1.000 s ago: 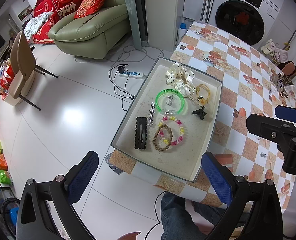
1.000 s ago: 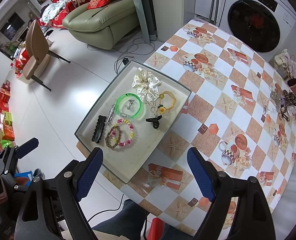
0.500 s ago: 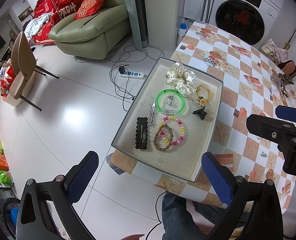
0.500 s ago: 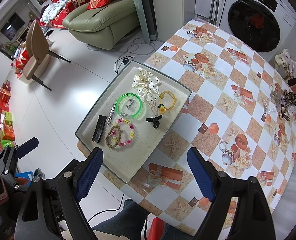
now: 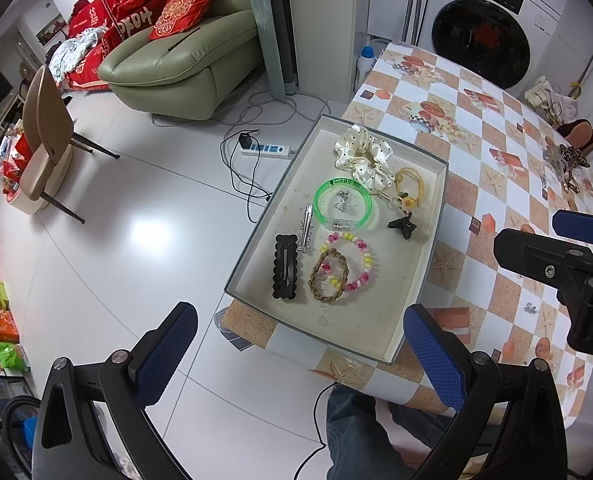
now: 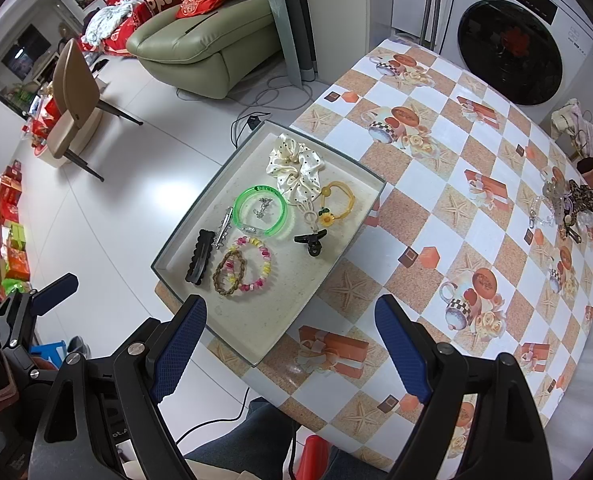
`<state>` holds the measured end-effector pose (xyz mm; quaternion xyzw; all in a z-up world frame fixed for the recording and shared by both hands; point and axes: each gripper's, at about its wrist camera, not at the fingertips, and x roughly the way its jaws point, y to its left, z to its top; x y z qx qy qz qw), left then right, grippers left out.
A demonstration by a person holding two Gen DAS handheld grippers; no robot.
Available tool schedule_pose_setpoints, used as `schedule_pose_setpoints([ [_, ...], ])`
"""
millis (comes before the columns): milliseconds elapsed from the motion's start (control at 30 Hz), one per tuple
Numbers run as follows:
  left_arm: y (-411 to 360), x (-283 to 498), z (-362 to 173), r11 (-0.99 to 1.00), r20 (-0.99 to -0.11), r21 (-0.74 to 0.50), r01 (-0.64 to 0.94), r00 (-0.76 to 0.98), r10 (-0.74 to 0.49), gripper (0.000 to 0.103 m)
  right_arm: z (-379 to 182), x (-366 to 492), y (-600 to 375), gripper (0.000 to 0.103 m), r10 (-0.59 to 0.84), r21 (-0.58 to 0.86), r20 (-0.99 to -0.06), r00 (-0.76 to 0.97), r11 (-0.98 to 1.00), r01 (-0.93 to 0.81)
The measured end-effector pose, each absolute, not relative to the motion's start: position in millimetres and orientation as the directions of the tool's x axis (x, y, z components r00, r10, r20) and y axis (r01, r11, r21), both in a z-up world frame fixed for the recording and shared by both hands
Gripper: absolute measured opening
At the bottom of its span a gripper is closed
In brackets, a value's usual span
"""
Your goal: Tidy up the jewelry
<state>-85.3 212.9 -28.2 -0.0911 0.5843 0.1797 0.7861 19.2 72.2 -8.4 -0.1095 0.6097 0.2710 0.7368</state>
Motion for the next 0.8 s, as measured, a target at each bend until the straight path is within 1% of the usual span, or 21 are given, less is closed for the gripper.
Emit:
schedule_pose_setpoints([
  [800, 215.6, -83.6, -30.5, 0.915, -0.951, 0.083, -0.395, 0.242, 0.191, 0.103, -9.3, 20.1, 72.8, 0.088, 0.266, 0.171, -0.958, 0.108, 0.83, -0.531],
])
